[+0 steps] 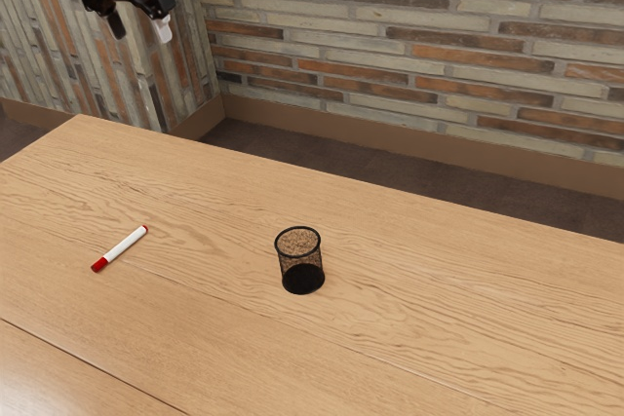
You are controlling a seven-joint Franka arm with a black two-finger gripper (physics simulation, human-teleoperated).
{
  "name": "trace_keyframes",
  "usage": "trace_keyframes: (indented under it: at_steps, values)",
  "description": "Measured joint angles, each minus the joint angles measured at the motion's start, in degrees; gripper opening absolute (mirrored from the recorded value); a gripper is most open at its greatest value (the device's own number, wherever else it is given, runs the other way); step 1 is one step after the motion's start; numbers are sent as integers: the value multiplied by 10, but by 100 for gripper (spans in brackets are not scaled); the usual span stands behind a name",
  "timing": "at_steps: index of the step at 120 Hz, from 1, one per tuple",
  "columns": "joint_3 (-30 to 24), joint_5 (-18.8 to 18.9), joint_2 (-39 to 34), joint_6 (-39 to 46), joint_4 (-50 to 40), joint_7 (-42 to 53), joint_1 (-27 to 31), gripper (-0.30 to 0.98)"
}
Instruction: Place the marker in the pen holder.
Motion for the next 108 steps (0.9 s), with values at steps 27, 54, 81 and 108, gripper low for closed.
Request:
trace_keyframes:
  at_steps: [27, 54, 81, 108]
  values:
    - [-1, 1, -5, 24, -131, -6, 2, 69]
    - [121, 42, -65, 148, -450, -5, -14, 68]
    - [152, 94, -64, 361, -620, 18, 50, 69]
    - [149, 101, 44, 500, -576, 51, 27, 67]
